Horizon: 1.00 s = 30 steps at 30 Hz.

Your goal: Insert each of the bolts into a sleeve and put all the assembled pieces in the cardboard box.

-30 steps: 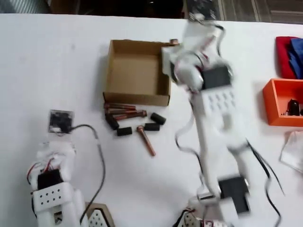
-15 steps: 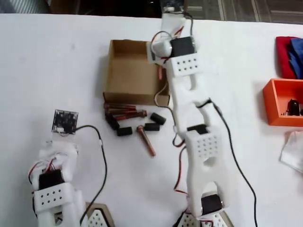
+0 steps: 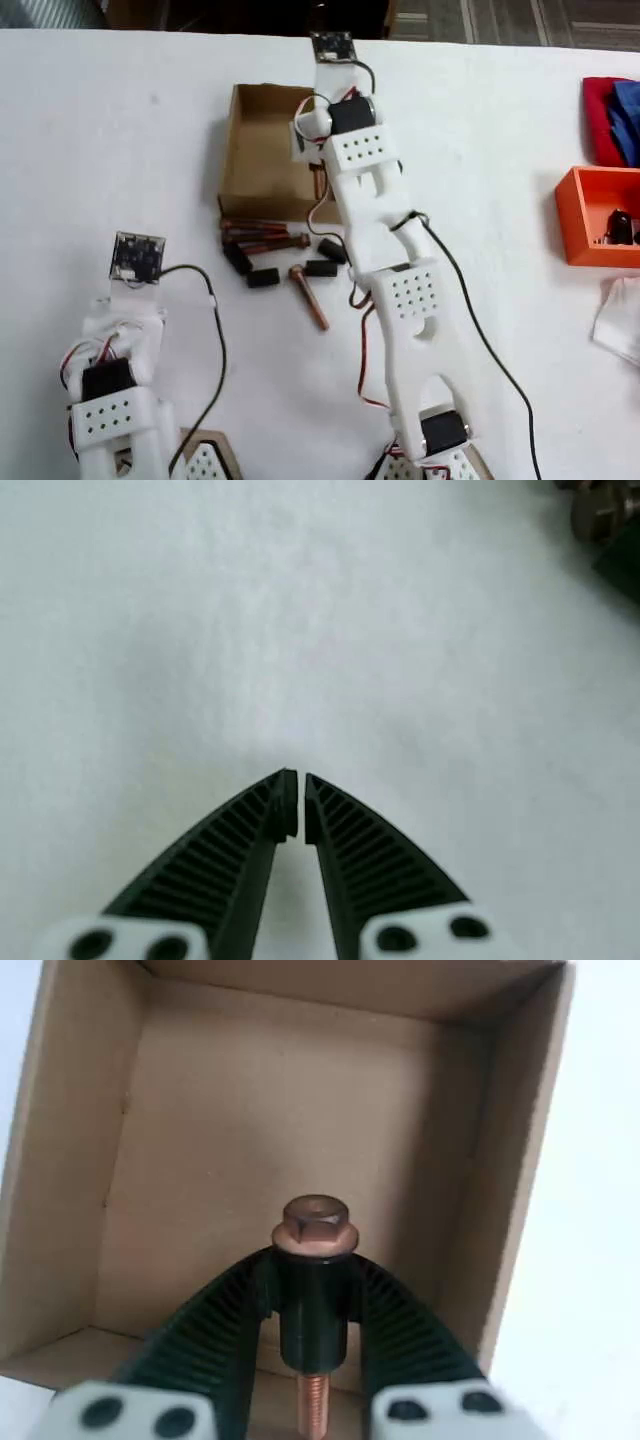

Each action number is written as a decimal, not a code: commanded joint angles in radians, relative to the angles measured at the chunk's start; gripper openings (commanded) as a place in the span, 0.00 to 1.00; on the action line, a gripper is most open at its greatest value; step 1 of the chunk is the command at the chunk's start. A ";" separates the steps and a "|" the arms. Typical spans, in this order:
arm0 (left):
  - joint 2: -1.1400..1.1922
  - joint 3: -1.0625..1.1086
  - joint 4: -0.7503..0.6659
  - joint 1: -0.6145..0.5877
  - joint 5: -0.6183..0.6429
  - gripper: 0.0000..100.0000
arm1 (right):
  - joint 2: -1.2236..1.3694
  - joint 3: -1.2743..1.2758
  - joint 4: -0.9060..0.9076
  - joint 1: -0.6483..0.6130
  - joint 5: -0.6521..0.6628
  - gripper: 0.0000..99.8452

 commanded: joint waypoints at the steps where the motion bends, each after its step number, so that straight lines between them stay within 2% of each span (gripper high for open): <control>1: -0.012 -0.004 -0.020 0.014 -0.008 0.05 | 0.001 -0.064 -0.016 0.007 -0.008 0.02; 30: -0.012 -0.002 -0.020 0.014 -0.009 0.05 | 0.116 -0.057 -0.094 0.031 -0.017 0.02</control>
